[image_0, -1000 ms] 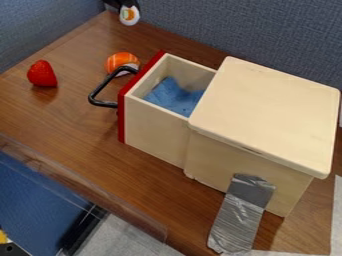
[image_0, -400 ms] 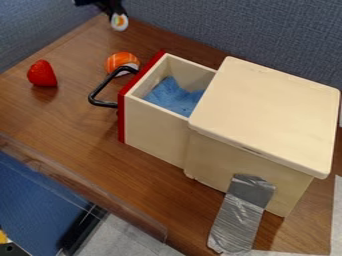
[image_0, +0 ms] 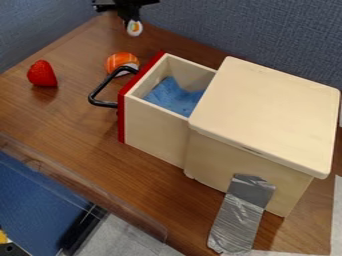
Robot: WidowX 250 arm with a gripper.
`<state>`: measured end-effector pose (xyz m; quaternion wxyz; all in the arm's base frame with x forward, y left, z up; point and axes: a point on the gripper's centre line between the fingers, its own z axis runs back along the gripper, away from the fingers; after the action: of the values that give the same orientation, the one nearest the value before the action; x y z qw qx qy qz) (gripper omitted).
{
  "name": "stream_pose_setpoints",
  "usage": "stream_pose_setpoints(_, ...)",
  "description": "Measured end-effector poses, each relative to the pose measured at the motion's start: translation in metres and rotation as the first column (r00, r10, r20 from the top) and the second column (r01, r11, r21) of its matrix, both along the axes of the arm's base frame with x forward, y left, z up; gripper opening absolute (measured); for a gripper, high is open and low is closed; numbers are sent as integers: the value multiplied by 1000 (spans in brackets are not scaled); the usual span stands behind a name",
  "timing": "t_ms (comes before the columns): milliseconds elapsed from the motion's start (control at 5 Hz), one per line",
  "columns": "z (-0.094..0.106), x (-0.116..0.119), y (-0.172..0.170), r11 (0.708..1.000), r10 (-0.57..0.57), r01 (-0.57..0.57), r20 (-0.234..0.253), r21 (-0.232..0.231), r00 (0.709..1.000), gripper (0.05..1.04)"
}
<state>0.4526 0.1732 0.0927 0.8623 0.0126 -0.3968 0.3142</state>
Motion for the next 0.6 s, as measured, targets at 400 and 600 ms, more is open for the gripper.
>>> stream_pose_setpoints(400,-11,-1,23,999,39,-38,-30,6,999,265)
stream_pose_setpoints(600,-19,-7,13,1000,-18,17,-68,-15,998,546)
